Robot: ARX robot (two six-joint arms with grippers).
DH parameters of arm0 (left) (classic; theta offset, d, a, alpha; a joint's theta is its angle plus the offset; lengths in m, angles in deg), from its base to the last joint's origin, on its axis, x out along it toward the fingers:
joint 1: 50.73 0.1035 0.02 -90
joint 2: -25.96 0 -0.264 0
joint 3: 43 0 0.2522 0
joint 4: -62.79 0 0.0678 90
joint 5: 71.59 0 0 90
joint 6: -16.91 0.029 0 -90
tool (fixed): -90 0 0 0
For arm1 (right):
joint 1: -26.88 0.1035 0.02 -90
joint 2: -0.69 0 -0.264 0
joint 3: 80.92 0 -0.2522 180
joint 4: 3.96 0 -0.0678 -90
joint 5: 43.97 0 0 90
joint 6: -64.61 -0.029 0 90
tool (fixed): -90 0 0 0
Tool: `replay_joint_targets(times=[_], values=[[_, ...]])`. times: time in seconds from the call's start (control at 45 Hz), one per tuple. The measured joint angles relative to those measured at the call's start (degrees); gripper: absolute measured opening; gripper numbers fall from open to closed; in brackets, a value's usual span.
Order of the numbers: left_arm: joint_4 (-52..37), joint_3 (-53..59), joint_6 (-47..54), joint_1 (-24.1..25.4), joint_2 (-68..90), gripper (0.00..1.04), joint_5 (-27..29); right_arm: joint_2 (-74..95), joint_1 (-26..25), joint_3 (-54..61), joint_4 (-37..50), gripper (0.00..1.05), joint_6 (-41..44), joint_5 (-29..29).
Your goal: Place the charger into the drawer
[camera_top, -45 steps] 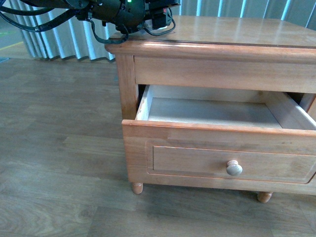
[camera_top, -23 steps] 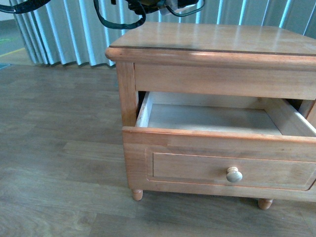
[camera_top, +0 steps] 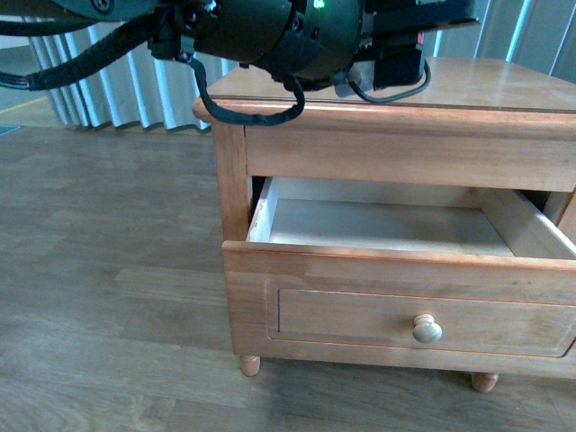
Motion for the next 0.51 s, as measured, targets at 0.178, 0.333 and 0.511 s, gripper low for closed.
replay_joint_targets(times=[0.178,0.333,0.511], values=[[0.00,1.27,-0.35,0.00,0.39,0.40,-0.28,0.00,0.00,0.00,0.00,0.96,0.00,0.00],[0.37,1.53,-0.46,-0.04,2.54,0.40,-0.48,0.00,0.00,0.00,0.00,0.96,0.00,0.00],[0.76,1.60,-0.48,-0.07,6.03,0.40,-0.50,0.00,0.00,0.00,0.00,0.96,0.00,0.00]])
